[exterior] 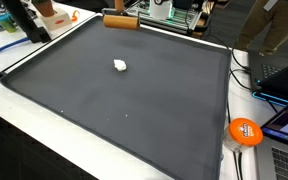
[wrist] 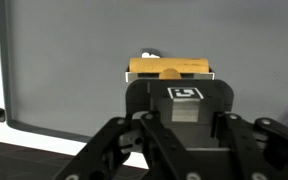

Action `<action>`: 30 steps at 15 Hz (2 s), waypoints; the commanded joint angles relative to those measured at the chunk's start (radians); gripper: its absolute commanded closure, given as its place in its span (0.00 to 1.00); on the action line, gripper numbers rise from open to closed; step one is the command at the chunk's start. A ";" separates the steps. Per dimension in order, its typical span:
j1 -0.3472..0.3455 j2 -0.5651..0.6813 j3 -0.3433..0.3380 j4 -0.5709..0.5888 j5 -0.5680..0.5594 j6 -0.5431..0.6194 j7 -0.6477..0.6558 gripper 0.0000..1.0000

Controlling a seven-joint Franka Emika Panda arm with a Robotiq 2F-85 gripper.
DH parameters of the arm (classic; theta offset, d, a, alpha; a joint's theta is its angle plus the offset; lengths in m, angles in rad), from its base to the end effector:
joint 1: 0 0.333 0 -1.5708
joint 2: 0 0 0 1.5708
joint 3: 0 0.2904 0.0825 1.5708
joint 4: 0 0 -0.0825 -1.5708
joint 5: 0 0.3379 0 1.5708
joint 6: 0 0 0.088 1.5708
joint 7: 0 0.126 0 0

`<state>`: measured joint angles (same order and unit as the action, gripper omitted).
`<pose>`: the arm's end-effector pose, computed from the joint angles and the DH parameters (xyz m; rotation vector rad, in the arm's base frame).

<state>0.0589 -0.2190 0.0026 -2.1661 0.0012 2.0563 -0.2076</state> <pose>0.4623 0.0286 0.4713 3.1013 0.4190 0.1706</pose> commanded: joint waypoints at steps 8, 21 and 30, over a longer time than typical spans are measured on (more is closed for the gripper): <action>-0.010 0.113 0.010 0.018 -0.094 0.061 -0.040 0.78; 0.007 0.256 0.054 0.022 -0.153 0.120 -0.046 0.78; 0.012 0.311 0.069 0.085 -0.252 0.112 -0.091 0.78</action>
<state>0.0707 0.0798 0.0705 -2.1169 -0.2220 2.2122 -0.2590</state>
